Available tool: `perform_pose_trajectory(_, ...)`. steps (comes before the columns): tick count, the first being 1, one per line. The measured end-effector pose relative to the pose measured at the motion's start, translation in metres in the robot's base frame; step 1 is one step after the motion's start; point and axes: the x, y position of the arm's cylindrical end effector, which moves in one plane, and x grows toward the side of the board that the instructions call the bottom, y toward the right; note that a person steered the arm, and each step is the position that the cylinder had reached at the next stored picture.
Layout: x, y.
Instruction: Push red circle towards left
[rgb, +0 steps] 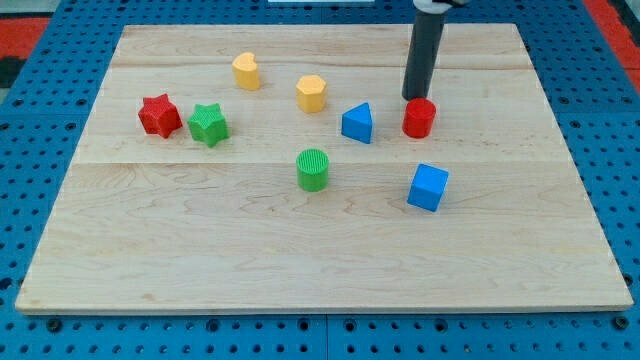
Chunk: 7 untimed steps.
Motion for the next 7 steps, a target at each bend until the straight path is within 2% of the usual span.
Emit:
perform_pose_trajectory(2,0.051,0.001)
perform_pose_trajectory(4,0.047,0.059)
perform_pose_trajectory(5,0.072,0.048)
perform_pose_trajectory(6,0.086,0.009)
perform_pose_trajectory(7,0.086,0.007)
